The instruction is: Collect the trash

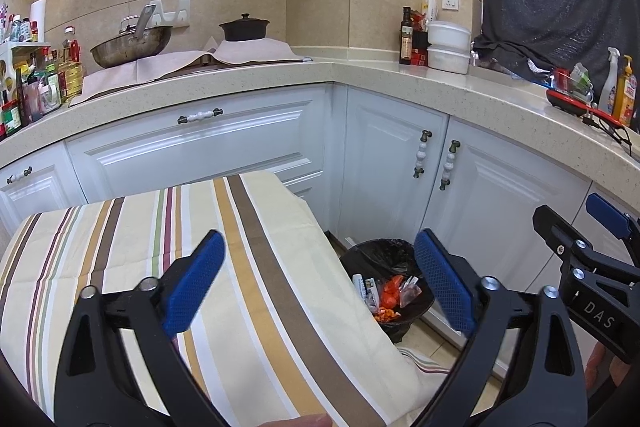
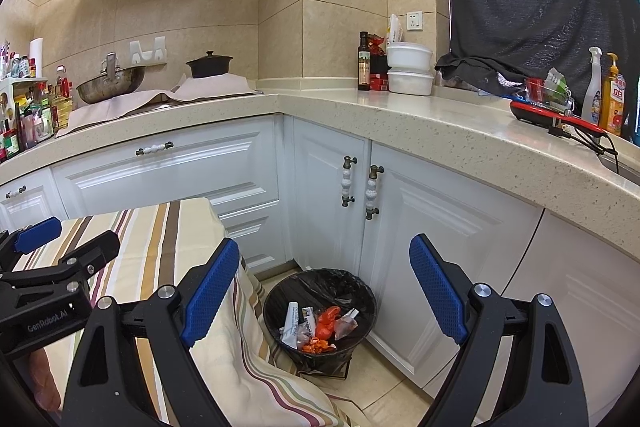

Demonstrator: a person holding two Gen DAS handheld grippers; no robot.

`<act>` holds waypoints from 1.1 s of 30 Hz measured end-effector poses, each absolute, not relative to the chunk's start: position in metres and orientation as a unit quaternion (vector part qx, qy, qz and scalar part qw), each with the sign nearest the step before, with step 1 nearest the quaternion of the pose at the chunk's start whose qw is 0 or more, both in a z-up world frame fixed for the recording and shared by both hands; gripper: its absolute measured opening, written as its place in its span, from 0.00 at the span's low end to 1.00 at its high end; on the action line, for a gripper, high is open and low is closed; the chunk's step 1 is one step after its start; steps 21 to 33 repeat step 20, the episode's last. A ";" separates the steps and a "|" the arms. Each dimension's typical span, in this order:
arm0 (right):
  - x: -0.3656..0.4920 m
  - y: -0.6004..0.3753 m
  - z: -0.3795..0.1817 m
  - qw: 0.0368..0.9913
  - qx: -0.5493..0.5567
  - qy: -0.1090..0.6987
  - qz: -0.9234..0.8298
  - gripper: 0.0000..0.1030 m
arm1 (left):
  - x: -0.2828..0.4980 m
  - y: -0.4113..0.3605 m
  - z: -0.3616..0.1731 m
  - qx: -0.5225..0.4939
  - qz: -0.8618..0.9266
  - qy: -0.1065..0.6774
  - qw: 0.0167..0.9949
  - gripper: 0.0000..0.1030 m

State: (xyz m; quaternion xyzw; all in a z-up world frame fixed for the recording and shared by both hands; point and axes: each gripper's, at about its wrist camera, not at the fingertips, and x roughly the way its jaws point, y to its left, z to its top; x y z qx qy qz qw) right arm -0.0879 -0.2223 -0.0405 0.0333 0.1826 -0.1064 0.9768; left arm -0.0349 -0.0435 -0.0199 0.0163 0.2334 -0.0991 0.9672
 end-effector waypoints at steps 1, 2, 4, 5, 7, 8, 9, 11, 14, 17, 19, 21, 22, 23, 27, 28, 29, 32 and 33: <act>-0.087 -0.222 -0.041 0.977 0.033 0.183 -0.106 0.82 | -0.036 -0.044 -0.019 0.018 -0.101 0.230 0.968 0.95; -0.087 -0.222 -0.041 0.977 0.033 0.183 -0.106 0.82 | -0.037 -0.044 -0.019 0.019 -0.102 0.226 0.969 0.95; -0.088 -0.222 -0.041 0.977 0.033 0.182 -0.106 0.82 | -0.038 -0.044 -0.018 0.018 -0.102 0.221 0.970 0.95; -0.087 -0.222 -0.041 0.977 0.033 0.183 -0.106 0.82 | -0.038 -0.044 -0.017 0.018 -0.101 0.218 0.971 0.95; -0.086 -0.221 -0.041 0.977 0.033 0.183 -0.105 0.82 | -0.038 -0.045 -0.017 0.020 -0.102 0.216 0.971 0.95; -0.086 -0.221 -0.042 0.977 0.033 0.183 -0.105 0.82 | -0.038 -0.045 -0.017 0.023 -0.102 0.217 0.971 0.95; -0.085 -0.221 -0.042 0.977 0.033 0.184 -0.104 0.82 | -0.037 -0.045 -0.017 0.025 -0.101 0.218 0.970 0.95; -0.083 -0.220 -0.043 0.977 0.033 0.186 -0.102 0.82 | -0.033 -0.043 -0.017 0.025 -0.098 0.222 0.970 0.95; -0.078 -0.218 -0.044 0.977 0.032 0.188 -0.095 0.82 | -0.024 -0.037 -0.021 0.025 -0.083 0.235 0.968 0.95; -0.069 -0.212 -0.047 0.977 0.029 0.195 -0.080 0.82 | -0.009 -0.023 -0.029 0.026 -0.063 0.259 0.964 0.95; -0.060 -0.206 -0.050 0.977 0.027 0.201 -0.064 0.82 | 0.005 -0.007 -0.038 0.020 -0.047 0.282 0.958 0.95; -0.052 -0.200 -0.053 0.977 0.027 0.207 -0.049 0.83 | 0.012 0.003 -0.043 0.014 -0.037 0.293 0.955 0.95; -0.052 -0.200 -0.053 0.977 0.027 0.207 -0.049 0.83 | 0.012 0.003 -0.043 0.014 -0.037 0.293 0.955 0.95; -0.052 -0.200 -0.053 0.977 0.027 0.207 -0.049 0.83 | 0.012 0.003 -0.043 0.014 -0.037 0.293 0.955 0.95; -0.052 -0.200 -0.053 0.977 0.027 0.207 -0.049 0.83 | 0.012 0.003 -0.043 0.014 -0.037 0.293 0.955 0.95; -0.052 -0.200 -0.053 0.977 0.027 0.207 -0.049 0.83 | 0.012 0.003 -0.043 0.014 -0.037 0.293 0.955 0.95; -0.052 -0.200 -0.053 0.977 0.027 0.207 -0.049 0.83 | 0.012 0.003 -0.043 0.014 -0.037 0.293 0.955 0.95; -0.052 -0.200 -0.053 0.977 0.027 0.207 -0.049 0.83 | 0.012 0.003 -0.043 0.014 -0.037 0.293 0.955 0.95; -0.052 -0.200 -0.053 0.977 0.027 0.207 -0.049 0.83 | 0.012 0.003 -0.043 0.014 -0.037 0.293 0.955 0.95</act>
